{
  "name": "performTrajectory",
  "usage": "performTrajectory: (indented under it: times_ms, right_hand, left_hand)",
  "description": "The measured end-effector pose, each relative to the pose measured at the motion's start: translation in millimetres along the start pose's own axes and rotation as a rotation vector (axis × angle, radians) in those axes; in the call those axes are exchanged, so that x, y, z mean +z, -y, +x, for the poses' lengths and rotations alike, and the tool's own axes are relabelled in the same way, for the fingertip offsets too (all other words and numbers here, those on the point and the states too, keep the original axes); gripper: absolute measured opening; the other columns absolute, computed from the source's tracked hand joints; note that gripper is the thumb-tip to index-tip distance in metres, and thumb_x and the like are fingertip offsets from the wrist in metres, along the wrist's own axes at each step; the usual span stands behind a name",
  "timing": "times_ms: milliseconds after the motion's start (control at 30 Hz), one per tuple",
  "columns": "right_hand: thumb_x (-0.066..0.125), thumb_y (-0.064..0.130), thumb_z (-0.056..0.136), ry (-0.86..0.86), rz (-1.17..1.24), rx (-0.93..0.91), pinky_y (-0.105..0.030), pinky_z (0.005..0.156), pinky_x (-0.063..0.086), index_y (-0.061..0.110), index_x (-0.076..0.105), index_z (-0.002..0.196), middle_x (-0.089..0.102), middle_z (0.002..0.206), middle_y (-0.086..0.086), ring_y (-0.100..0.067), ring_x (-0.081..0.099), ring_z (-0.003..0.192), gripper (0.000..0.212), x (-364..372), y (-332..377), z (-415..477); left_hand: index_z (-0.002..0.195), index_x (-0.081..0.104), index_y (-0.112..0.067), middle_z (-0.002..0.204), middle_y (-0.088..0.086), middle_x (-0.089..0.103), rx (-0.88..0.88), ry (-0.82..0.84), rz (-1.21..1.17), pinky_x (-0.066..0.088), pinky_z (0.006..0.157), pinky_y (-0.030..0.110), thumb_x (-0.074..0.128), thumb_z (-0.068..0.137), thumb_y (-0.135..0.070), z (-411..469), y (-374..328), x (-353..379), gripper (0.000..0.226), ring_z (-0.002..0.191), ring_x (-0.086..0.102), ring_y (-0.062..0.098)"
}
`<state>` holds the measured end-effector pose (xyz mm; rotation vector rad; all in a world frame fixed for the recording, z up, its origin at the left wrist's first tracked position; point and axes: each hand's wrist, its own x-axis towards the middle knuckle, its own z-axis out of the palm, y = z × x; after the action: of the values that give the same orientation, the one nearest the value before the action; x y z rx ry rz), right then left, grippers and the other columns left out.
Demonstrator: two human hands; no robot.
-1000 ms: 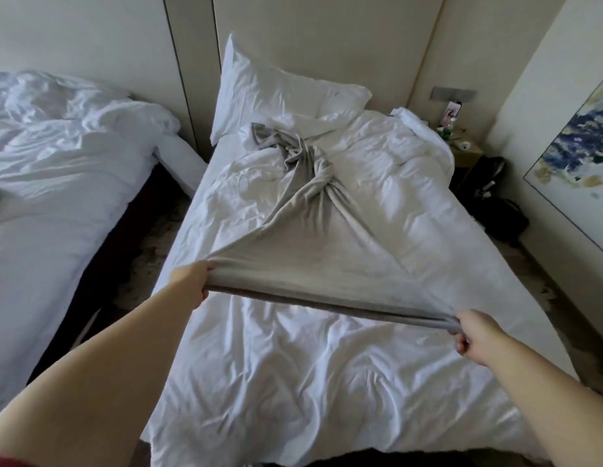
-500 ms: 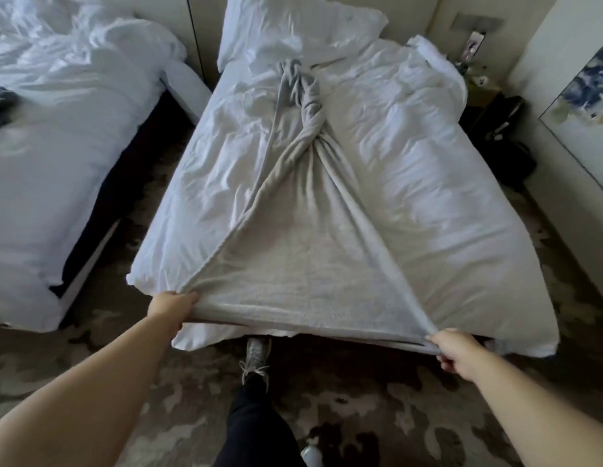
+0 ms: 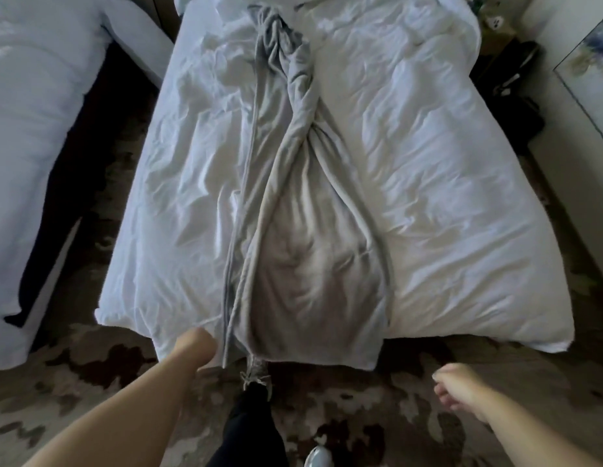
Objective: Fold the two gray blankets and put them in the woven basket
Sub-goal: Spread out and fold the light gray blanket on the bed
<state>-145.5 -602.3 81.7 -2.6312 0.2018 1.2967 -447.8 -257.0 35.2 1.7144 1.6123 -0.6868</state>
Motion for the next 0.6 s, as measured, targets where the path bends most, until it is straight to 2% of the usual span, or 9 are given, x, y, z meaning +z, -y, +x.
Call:
performTrajectory:
  times_ms: [33,100,133,233,300,400,533,600]
  right_hand:
    - [0.051,0.014,0.093,-0.001,0.004,-0.019,-0.022,0.049,0.037,0.008,0.064,0.086,0.064,0.07,-0.008,-0.019,0.053,0.052,0.016,2,23,3]
    - [0.049,0.015,0.094,0.0,0.012,-0.06,-0.021,0.048,0.038,0.01,0.063,0.085,0.064,0.072,-0.007,-0.017,0.055,0.054,0.018,8,73,11]
    - [0.047,0.017,0.094,0.004,0.017,-0.081,-0.021,0.049,0.039,0.011,0.063,0.085,0.064,0.073,-0.006,-0.017,0.055,0.056,0.019,13,99,15]
    - [0.048,0.018,0.095,0.006,0.059,-0.164,-0.027,0.058,0.046,0.014,0.063,0.086,0.064,0.077,-0.005,-0.02,0.059,0.063,0.018,25,169,32]
    - [0.05,0.019,0.094,-0.029,0.045,-0.223,-0.032,0.069,0.049,0.016,0.065,0.093,0.067,0.088,-0.006,-0.025,0.064,0.079,0.016,30,207,45]
    - [0.053,0.017,0.092,-0.178,-0.004,-0.28,-0.026,0.076,0.04,0.013,0.065,0.112,0.066,0.112,-0.01,-0.029,0.06,0.103,0.024,32,249,66]
    - [0.051,0.014,0.091,-0.317,0.019,-0.261,-0.031,0.09,0.041,0.007,0.057,0.124,0.06,0.127,-0.014,-0.032,0.055,0.116,0.034,36,273,84]
    - [0.05,0.012,0.091,-0.339,0.021,-0.251,-0.032,0.09,0.041,0.005,0.056,0.124,0.06,0.127,-0.015,-0.033,0.055,0.115,0.034,37,274,91]
  left_hand:
    - [0.107,0.067,-0.004,0.115,0.014,0.065,0.078,0.012,-0.01,0.045,0.08,0.029,0.046,0.093,-0.017,18,-16,-11,0.028,0.106,0.06,0.031]
    - [0.095,0.07,-0.008,0.103,0.013,0.068,0.096,0.057,-0.097,0.043,0.075,0.026,0.049,0.089,-0.017,40,-52,-33,0.023,0.097,0.061,0.03]
    - [0.09,0.07,-0.011,0.099,0.012,0.068,0.158,0.029,-0.131,0.042,0.074,0.026,0.052,0.087,-0.017,49,-72,-44,0.02,0.095,0.062,0.03]
    - [0.097,0.071,-0.016,0.102,0.009,0.069,0.239,-0.064,-0.2,0.039,0.075,0.024,0.055,0.086,-0.018,79,-122,-69,0.019,0.1,0.062,0.03]
    - [0.105,0.068,-0.018,0.107,0.01,0.067,0.29,-0.085,-0.19,0.038,0.074,0.023,0.055,0.089,-0.025,98,-146,-78,0.022,0.098,0.061,0.029]
    - [0.097,0.065,-0.023,0.111,0.014,0.058,0.33,-0.046,-0.15,0.044,0.071,0.027,0.049,0.09,-0.039,126,-168,-81,0.024,0.083,0.058,0.028]
    - [0.114,0.062,-0.025,0.12,0.009,0.047,0.288,-0.002,-0.038,0.045,0.09,0.036,0.051,0.088,-0.052,148,-179,-75,0.04,0.108,0.052,0.032]
    - [0.097,0.063,-0.024,0.115,0.007,0.048,0.302,0.012,-0.07,0.044,0.085,0.033,0.056,0.087,-0.049,152,-180,-74,0.028,0.105,0.052,0.029]
